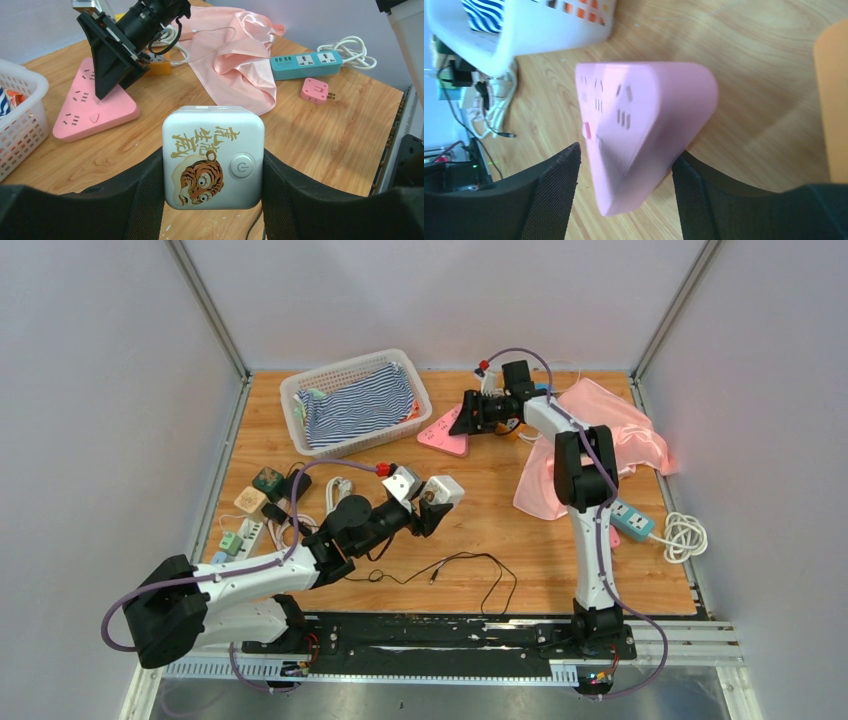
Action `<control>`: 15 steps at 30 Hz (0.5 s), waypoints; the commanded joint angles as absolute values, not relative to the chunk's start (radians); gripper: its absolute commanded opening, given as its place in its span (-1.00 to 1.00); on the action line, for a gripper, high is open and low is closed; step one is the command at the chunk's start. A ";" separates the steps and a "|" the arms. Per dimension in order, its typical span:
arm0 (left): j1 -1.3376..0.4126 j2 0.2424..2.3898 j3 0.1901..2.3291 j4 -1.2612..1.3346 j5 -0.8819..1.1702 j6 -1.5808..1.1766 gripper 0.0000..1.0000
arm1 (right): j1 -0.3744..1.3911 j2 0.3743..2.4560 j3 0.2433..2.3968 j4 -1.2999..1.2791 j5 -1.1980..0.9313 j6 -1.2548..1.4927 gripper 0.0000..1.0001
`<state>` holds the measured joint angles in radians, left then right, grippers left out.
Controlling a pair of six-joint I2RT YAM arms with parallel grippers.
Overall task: Pull the plug off the socket
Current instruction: Place the socket at the center of the board.
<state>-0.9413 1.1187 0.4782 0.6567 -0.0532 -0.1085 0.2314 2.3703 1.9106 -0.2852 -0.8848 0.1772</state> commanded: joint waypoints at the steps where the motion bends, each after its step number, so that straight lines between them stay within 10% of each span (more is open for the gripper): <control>1: -0.934 1.089 0.470 0.712 -0.043 -0.104 -1.00 | 0.236 2.340 1.930 -0.378 -0.793 0.088 0.37; 15: -0.929 1.088 0.459 0.710 0.028 -0.135 -1.00 | 0.219 2.076 1.777 -0.536 -0.801 -0.190 0.53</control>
<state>-0.9390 1.0946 0.4637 0.6575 -0.0254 -0.1162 0.2295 2.1895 1.8549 -0.4553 -0.7818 -0.0647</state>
